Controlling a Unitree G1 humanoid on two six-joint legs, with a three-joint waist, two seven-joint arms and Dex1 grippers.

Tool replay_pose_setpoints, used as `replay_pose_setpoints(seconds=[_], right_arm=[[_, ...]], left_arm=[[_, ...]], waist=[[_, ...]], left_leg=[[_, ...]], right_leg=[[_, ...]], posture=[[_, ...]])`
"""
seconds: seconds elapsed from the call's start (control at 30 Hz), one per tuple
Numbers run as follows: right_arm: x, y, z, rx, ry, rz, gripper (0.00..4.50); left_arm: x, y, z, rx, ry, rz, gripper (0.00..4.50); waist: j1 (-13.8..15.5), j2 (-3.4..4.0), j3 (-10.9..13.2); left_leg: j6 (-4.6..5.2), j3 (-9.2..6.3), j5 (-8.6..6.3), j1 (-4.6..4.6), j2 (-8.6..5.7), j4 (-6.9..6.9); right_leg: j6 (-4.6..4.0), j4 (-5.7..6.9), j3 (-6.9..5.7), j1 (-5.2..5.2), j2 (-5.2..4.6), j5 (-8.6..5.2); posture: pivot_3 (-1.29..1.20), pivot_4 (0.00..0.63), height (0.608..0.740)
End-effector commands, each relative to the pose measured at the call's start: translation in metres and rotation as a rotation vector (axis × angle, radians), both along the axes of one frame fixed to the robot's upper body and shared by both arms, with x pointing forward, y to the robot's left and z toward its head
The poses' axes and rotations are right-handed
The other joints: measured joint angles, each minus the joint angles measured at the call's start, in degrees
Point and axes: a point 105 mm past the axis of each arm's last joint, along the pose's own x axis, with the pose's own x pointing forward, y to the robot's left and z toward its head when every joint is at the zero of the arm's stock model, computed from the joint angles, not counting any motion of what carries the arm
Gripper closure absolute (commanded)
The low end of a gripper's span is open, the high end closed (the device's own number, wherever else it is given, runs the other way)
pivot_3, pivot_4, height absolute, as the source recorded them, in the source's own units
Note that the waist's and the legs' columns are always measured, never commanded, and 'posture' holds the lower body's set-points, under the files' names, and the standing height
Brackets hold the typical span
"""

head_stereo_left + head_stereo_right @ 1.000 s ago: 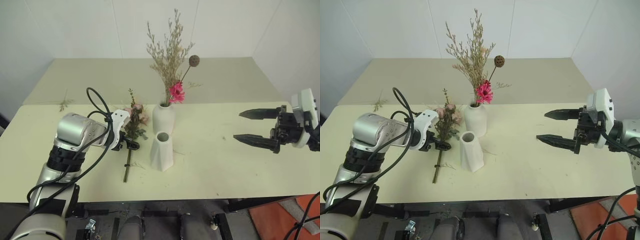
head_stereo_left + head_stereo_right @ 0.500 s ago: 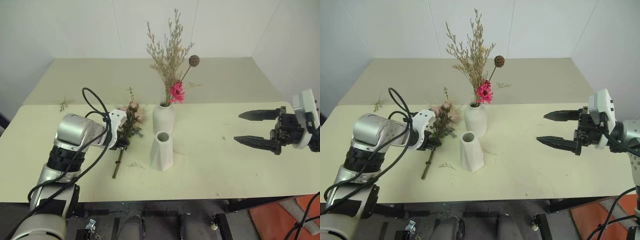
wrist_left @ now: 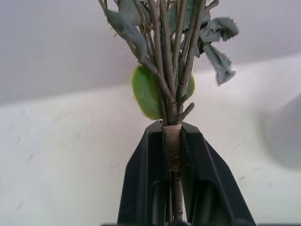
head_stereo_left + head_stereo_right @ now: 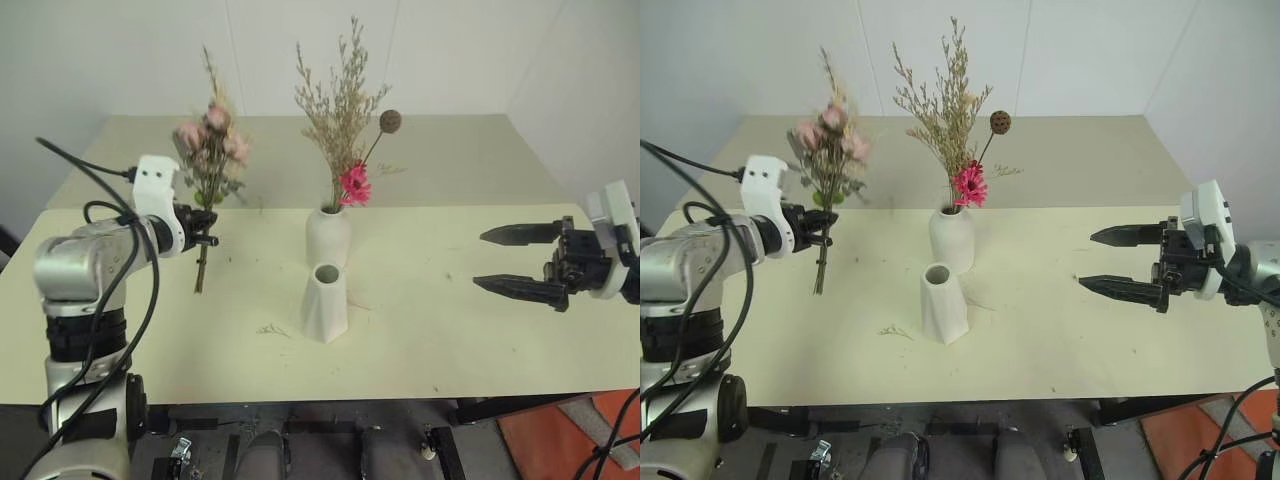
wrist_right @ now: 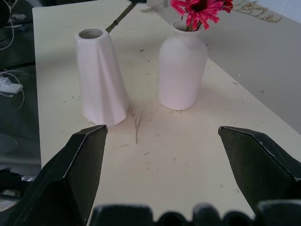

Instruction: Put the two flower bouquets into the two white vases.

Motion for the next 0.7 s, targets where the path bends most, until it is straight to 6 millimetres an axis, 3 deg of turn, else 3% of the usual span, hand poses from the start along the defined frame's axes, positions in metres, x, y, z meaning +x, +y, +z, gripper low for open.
replay_pose_setpoints(seconds=[0.03,0.17,0.4,0.7], right_arm=[[-0.003,-0.001,0.011,-0.019,-0.038,0.023,0.0],[-0.007,-0.002,0.011,-0.02,-0.028,0.043,0.0],[-0.017,-0.005,0.009,-0.015,-0.015,0.087,0.0],[-0.022,-0.007,0.01,-0.008,-0.011,0.117,0.0]], left_arm=[[-0.034,-0.022,0.063,-0.112,-0.272,-0.259,4.41],[-0.058,-0.037,0.08,-0.207,-0.36,-0.465,4.41],[-0.084,-0.068,0.086,-0.257,-0.431,-0.768,4.41],[-0.077,-0.111,0.091,-0.345,-0.466,-0.962,4.41]], waist=[[0.1,0.0,0.0],[0.0,0.0,0.0],[0.0,0.0,0.0],[-0.1,0.0,0.0]], left_leg=[[0.0,0.0,0.0,0.02,0.0,0.0],[0.0,0.02,0.0,0.05,-0.01,0.0],[0.0,0.03,0.0,0.06,-0.01,0.0],[0.01,0.02,0.0,0.08,-0.02,0.04]], right_leg=[[0.0,-0.01,0.0,0.02,0.0,0.0],[0.01,-0.01,0.01,0.06,0.0,0.0],[0.01,0.0,0.02,0.07,0.02,0.0],[0.01,-0.01,0.01,0.11,0.04,0.0]], posture=[[0.0,0.15,0.74],[0.0,0.15,0.74],[0.0,0.15,0.74],[0.0,0.15,0.74]])
